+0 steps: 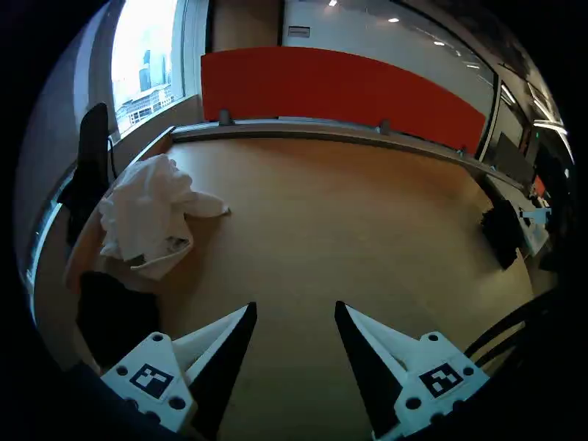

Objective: Fold towel

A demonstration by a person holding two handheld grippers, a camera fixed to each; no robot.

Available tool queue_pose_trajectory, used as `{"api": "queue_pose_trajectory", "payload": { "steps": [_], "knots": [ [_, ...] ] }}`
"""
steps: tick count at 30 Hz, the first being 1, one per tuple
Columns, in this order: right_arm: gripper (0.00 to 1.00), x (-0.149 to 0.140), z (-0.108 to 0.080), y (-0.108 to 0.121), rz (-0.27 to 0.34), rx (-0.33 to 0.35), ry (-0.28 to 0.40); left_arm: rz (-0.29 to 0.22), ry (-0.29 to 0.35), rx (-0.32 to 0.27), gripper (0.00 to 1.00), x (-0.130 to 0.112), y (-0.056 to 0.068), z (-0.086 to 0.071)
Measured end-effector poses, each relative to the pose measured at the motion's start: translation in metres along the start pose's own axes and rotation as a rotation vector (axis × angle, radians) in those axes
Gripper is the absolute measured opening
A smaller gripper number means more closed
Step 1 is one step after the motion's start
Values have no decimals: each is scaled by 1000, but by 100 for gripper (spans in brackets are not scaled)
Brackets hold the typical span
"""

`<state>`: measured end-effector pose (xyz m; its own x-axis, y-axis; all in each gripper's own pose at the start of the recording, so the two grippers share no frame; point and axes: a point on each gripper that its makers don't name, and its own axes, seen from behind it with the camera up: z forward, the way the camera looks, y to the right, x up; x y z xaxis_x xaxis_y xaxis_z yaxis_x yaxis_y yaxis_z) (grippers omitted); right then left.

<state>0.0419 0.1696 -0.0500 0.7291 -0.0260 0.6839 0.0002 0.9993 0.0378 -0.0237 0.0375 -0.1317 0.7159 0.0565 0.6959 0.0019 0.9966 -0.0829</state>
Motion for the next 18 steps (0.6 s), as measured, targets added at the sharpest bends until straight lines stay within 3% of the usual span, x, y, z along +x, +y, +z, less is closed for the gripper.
{"api": "queue_pose_trajectory", "payload": {
  "steps": [18],
  "knots": [
    [94, 35, -11, -32, 29, -8, 167, -17, 61, -8, 78, 20, -8, 4]
  ]
}}
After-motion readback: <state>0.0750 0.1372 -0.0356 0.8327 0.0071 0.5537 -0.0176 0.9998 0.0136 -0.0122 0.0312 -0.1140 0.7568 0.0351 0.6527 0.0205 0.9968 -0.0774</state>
